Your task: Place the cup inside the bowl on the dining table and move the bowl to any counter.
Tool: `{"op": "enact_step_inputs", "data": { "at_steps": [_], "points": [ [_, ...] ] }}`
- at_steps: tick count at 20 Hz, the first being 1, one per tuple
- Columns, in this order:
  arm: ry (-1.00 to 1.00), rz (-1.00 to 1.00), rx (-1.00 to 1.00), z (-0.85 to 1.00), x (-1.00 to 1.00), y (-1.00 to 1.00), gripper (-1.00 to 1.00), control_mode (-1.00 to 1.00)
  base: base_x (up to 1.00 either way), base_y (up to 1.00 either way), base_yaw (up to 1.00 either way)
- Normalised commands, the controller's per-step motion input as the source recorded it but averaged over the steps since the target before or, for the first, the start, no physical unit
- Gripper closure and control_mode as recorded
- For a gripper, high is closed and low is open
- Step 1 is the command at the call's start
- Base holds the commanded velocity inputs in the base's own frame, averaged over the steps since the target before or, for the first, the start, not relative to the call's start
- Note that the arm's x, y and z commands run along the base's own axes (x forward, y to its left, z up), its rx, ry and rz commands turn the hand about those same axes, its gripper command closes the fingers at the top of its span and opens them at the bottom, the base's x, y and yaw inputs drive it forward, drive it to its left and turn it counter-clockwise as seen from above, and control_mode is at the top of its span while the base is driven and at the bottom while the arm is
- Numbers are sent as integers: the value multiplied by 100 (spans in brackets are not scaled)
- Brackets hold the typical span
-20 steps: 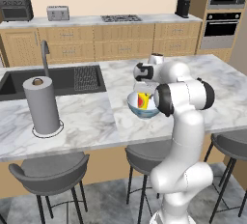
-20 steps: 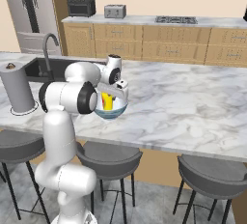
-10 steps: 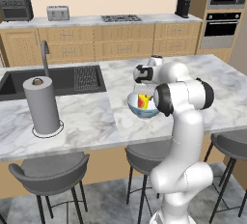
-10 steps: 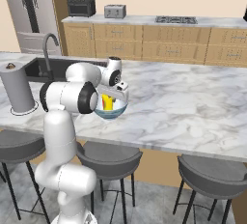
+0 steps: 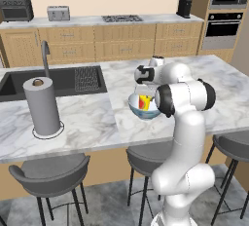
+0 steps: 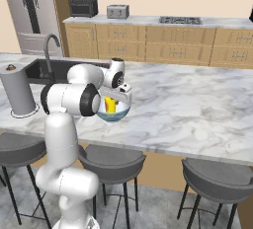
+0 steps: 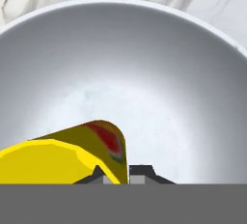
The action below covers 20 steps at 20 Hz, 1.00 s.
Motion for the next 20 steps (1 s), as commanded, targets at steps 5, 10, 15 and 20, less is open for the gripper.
{"op": "enact_step_inputs", "data": {
  "at_steps": [5, 10, 15, 20],
  "points": [
    [0, 0, 0, 0, 0, 0, -100, -100, 0, 0, 0],
    [0, 0, 0, 1, -1, 0, -100, -100, 0, 0, 0],
    [0, 0, -3, 29, -5, 0, -100, -100, 0, 0, 0],
    [-1, 0, -3, 48, -26, 0, -100, -100, 0, 0, 0]
  ]
}}
